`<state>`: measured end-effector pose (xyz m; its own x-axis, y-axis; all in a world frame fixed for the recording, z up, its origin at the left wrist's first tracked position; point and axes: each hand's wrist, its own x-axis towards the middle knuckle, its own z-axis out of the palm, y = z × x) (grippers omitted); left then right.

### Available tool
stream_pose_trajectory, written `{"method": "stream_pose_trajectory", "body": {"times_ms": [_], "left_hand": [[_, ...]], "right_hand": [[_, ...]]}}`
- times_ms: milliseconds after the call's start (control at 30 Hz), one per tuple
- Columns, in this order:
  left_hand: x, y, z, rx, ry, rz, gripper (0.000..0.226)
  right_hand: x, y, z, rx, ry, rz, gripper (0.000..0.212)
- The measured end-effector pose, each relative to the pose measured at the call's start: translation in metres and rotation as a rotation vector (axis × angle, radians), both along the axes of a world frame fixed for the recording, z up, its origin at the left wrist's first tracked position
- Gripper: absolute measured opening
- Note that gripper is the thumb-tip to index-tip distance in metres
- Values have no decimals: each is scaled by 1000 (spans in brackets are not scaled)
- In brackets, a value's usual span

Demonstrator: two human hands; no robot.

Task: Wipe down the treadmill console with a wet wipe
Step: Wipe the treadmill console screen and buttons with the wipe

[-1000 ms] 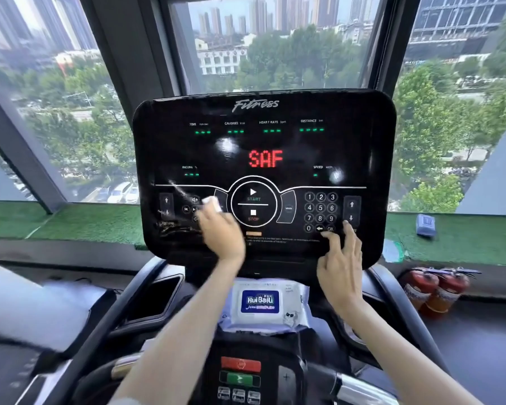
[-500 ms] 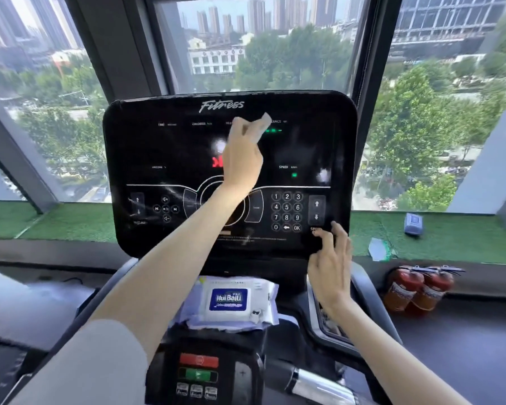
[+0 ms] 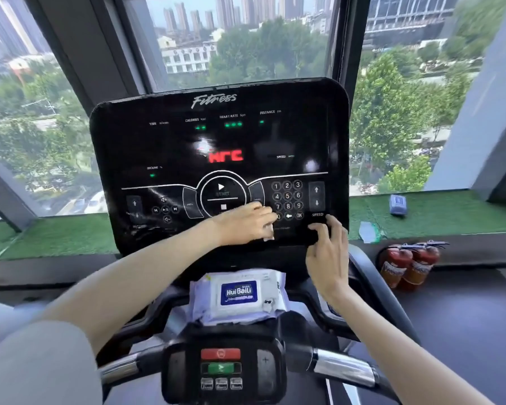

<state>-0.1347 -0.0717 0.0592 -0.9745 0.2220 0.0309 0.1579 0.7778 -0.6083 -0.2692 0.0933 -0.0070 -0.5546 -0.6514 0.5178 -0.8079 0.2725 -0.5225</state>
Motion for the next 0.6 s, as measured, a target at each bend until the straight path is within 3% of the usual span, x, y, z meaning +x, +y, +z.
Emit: {"method": "stream_pose_trajectory", "body": {"times_ms": [133, 233, 400, 500, 600], "left_hand": [[78, -36, 27, -237, -131, 15, 18], [123, -49, 56, -250, -31, 219, 10], [144, -45, 67, 35, 293, 493, 23], [127, -31, 62, 505, 420, 548, 32], [98, -7, 60, 824, 421, 538, 34]], "right_hand": [[29, -11, 5, 35, 55, -5, 41], [56, -25, 17, 61, 130, 8, 36], [97, -39, 34, 104, 174, 17, 28], [108, -33, 41, 112, 86, 5, 30], [111, -13, 50, 69, -90, -40, 30]]}}
